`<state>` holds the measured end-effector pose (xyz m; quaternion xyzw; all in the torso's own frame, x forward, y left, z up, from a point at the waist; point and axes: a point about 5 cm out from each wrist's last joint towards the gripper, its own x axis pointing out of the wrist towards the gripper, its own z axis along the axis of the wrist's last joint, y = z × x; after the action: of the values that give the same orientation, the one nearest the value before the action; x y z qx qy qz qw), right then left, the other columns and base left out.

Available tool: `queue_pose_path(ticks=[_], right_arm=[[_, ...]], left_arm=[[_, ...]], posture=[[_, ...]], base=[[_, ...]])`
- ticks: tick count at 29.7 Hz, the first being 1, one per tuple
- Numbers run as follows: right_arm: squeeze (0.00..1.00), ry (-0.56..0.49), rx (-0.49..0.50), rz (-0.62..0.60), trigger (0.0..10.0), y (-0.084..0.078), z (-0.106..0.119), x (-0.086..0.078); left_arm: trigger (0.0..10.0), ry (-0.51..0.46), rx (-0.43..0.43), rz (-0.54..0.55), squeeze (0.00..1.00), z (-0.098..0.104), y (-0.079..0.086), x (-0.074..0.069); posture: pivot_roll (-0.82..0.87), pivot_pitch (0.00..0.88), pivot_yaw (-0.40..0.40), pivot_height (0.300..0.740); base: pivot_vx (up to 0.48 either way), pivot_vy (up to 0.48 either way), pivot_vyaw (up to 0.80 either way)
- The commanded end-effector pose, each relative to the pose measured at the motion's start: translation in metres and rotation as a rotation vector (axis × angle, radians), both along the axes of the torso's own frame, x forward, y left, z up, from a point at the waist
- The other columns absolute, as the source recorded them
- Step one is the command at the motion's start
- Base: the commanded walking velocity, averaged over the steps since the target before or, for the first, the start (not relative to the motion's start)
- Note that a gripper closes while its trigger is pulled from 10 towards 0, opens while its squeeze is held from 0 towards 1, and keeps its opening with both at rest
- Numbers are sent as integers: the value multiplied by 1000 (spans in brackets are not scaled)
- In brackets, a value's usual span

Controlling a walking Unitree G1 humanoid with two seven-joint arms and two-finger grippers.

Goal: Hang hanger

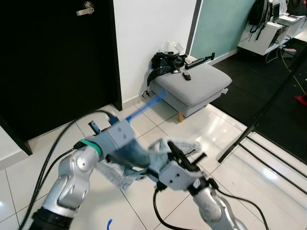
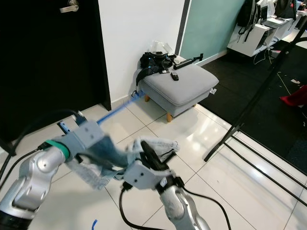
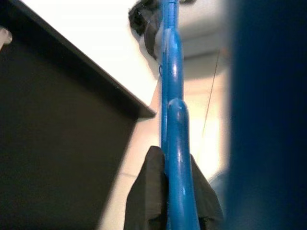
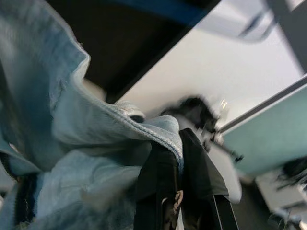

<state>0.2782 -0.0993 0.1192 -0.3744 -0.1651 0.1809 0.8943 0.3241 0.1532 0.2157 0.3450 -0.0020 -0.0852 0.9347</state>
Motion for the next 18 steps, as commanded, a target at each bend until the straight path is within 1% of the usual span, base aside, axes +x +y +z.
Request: queue_pose_path(ticks=[1, 2, 3, 4, 5, 6, 7, 8, 9, 10, 11, 12, 13, 14, 15, 16, 17, 18], right_arm=[[0, 47, 6, -24, 0, -8, -11, -2], [0, 47, 6, -24, 0, -8, -11, -2], [0, 73, 19, -45, 0, -12, -16, -2], [0, 73, 19, -45, 0, -12, -16, -2], [0, 81, 31, -61, 0, -15, -17, -2], [0, 81, 31, -61, 0, -15, -17, -2], [0, 82, 43, -69, 0, -15, -17, -1], [0, 82, 43, -69, 0, -15, -17, -1], [0, 84, 63, -78, 0, -16, -15, 1], [0, 89, 128, -95, 0, -16, -12, 4], [0, 93, 175, -106, 0, -17, -9, 6], [0, 99, 259, -115, 0, -18, -5, 8], [0, 99, 259, -115, 0, -18, -5, 8], [0, 132, 526, -85, 0, -15, 13, 13], [0, 161, 680, -37, 0, -11, 24, 14], [0, 180, 772, 4, 0, -8, 31, 14], [0, 180, 772, 4, 0, -8, 31, 14], [0, 191, 816, 28, 0, -7, 34, 14]], left_arm=[[10000, -3, -127, 10, 0, 8, 1, -1], [10000, -3, -127, 10, 0, 8, 1, -1], [10000, 3, -347, -33, 0, 15, -5, -4], [10000, 3, -347, -33, 0, 15, -5, -4], [10000, 12, -517, -75, 0, 19, -8, -8], [10000, 12, -517, -75, 0, 19, -8, -8], [10000, 13, -587, -101, 0, 21, -10, -10], [10000, 13, -587, -101, 0, 21, -10, -10], [10000, 22, -668, -128, 0, 22, -12, -13], [10000, 35, -821, -167, 0, 22, -15, -17], [10000, 45, -928, -194, 0, 23, -17, -20], [10000, 41, -1030, -213, 0, 23, -18, -23], [10000, 41, -1030, -213, 0, 23, -18, -23], [10000, 11, -1206, -222, 0, 24, -13, -27], [10000, -11, -1280, -225, 0, 25, -9, -28], [10000, -20, -1328, -227, 0, 26, -7, -29], [10000, -20, -1328, -227, 0, 26, -7, -29], [10000, -24, -1352, -228, 0, 26, -5, -30]], posture=[[-26, 145, 40, 740], [-26, 145, 40, 740], [-27, 147, 41, 740], [-27, 147, 41, 740], [-27, 147, 42, 740], [-27, 147, 42, 740], [-27, 147, 42, 740], [-27, 147, 42, 740], [-27, 147, 42, 740], [-24, 147, 42, 740], [-24, 147, 42, 740], [-20, 147, 38, 740], [-20, 147, 38, 740], [-21, 147, 36, 740], [-21, 148, 34, 740], [-21, 148, 34, 740], [-21, 148, 34, 740], [-21, 148, 34, 740]], base=[[0, 0, 0], [0, 0, 0], [0, 0, 0], [0, 0, 0], [0, 0, 0], [0, 0, 0], [0, 0, 0], [0, 0, 0], [0, 0, 0], [0, 0, 0], [0, 0, 0], [0, 0, 0], [0, 0, 0], [0, 0, 0], [0, 0, 0], [0, 0, 0], [0, 0, 0], [0, 0, 0]])
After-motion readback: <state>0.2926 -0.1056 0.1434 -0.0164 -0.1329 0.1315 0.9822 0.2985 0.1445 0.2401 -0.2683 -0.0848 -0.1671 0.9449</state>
